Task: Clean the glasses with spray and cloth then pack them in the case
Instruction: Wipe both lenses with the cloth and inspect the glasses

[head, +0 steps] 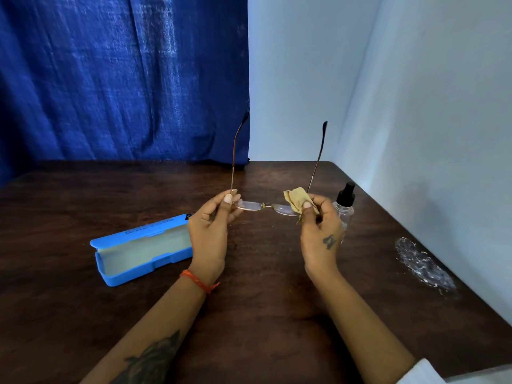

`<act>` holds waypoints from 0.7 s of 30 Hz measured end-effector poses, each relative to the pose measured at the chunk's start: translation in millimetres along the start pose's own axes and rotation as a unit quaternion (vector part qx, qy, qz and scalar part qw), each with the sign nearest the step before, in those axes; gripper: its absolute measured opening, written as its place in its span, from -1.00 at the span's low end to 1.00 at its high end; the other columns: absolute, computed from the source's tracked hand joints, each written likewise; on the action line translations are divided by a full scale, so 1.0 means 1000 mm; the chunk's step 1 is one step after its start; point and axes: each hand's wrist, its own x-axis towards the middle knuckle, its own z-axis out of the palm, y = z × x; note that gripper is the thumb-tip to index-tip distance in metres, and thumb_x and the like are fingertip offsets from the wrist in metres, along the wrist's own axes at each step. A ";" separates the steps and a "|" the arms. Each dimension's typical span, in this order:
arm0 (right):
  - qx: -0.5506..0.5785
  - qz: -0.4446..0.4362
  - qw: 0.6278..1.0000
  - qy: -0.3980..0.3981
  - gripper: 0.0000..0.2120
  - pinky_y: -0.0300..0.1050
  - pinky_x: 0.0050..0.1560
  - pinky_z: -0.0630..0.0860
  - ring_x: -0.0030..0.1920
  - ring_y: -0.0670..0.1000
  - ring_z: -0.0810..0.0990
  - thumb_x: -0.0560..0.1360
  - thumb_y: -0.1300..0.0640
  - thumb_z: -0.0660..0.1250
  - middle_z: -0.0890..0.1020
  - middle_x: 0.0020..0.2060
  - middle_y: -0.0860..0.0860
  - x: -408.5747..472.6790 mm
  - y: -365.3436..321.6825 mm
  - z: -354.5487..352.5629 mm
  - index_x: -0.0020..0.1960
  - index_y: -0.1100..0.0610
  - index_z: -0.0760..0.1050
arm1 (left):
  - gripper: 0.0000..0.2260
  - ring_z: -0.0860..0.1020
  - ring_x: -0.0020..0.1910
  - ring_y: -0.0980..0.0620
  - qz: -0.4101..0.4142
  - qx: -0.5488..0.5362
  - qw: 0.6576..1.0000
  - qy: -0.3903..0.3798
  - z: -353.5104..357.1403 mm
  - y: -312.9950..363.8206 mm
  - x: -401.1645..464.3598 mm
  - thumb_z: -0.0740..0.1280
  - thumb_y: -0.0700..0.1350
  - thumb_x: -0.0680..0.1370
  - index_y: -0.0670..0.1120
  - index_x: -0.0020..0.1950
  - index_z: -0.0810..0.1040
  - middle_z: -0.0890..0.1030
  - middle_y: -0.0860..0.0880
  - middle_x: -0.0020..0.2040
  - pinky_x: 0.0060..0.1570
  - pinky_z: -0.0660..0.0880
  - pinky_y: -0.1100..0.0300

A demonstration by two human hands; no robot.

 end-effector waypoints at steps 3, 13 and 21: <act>0.021 0.016 0.999 0.022 -0.87 -0.28 -0.20 0.45 -0.25 -0.20 0.51 0.54 0.24 0.25 0.53 -0.24 -0.23 -0.002 0.000 0.002 -0.03 0.03 0.50 | -0.73 0.55 0.15 -0.04 -0.121 -0.164 0.979 -0.018 0.009 0.001 -0.007 0.10 -0.24 0.60 -0.19 0.26 0.45 0.57 -0.10 0.16 0.09 0.55 0.12; 0.047 -0.029 0.997 -0.048 -0.83 -0.32 -0.24 0.46 -0.26 -0.29 0.52 0.54 0.28 0.23 0.56 -0.22 -0.19 -0.008 -0.004 0.002 -0.02 0.03 0.50 | -0.60 0.55 0.13 -0.07 -0.275 -0.297 0.914 -0.020 0.013 -0.003 -0.009 0.13 -0.47 0.49 -0.21 0.28 0.39 0.55 -0.15 0.18 0.10 0.50 0.04; 0.070 -0.040 0.996 -0.048 -0.81 -0.35 -0.26 0.47 -0.26 -0.28 0.53 0.54 0.31 0.22 0.58 -0.21 -0.17 -0.011 -0.005 0.001 -0.01 0.05 0.50 | -0.70 0.55 0.17 -0.06 -0.241 -0.250 0.932 -0.098 0.018 0.000 -0.016 0.20 -0.43 0.47 -0.21 0.15 0.50 0.59 -0.12 0.14 0.05 0.56 0.15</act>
